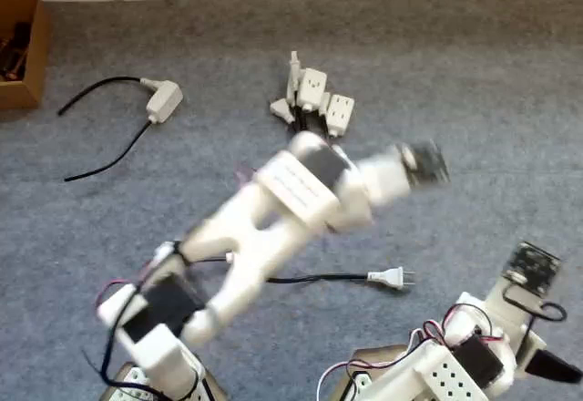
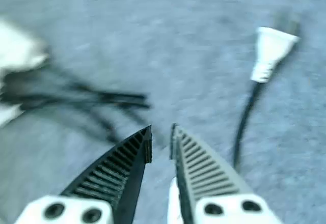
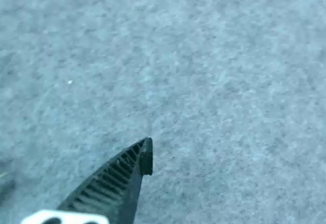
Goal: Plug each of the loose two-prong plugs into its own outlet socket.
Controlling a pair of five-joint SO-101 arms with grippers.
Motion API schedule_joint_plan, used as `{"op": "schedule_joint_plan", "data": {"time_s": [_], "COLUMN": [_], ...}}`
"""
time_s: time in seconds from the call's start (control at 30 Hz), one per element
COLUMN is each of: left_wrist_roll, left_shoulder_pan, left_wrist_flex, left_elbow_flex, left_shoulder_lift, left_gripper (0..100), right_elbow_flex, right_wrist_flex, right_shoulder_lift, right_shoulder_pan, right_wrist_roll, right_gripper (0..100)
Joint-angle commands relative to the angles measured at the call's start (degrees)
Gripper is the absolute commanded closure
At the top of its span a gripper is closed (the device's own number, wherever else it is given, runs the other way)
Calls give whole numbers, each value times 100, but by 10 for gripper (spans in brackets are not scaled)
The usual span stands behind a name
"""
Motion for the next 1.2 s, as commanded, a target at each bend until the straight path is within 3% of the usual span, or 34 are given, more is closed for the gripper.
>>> {"op": "schedule_joint_plan", "data": {"time_s": [0.0,0.13,0.27,0.47,0.67,0.77,0.87,1.17], "left_wrist_roll": [-9,492,1336,1371,1626,2268,2400,2400], "left_shoulder_pan": [-1174,-2686,-4013,-4593,-4901,-5138,-5262,-5323], "left_wrist_flex": [765,1090,1134,1055,-448,-1213,-1785,-3024], "left_elbow_flex": [-734,-822,-154,1640,3064,3635,4031,4778], "left_shoulder_lift": [-769,-1385,-1710,-1754,-1763,-1789,-1798,-1754], "left_gripper": [960,959,959,960,962,962,960,959], "right_elbow_flex": [-611,-1376,-2396,-4374,-5719,-5710,-5710,-5727], "right_wrist_flex": [180,330,532,1051,2624,2976,3248,3495], "right_shoulder_lift": [22,365,1930,4760,6563,7055,7257,7257], "right_shoulder_pan": [-549,-1464,-2413,-3398,-4312,-4673,-4796,-5051], "right_wrist_roll": [53,-149,-176,-343,-299,334,941,4281], "right_gripper": [416,416,416,416,416,416,416,416]}}
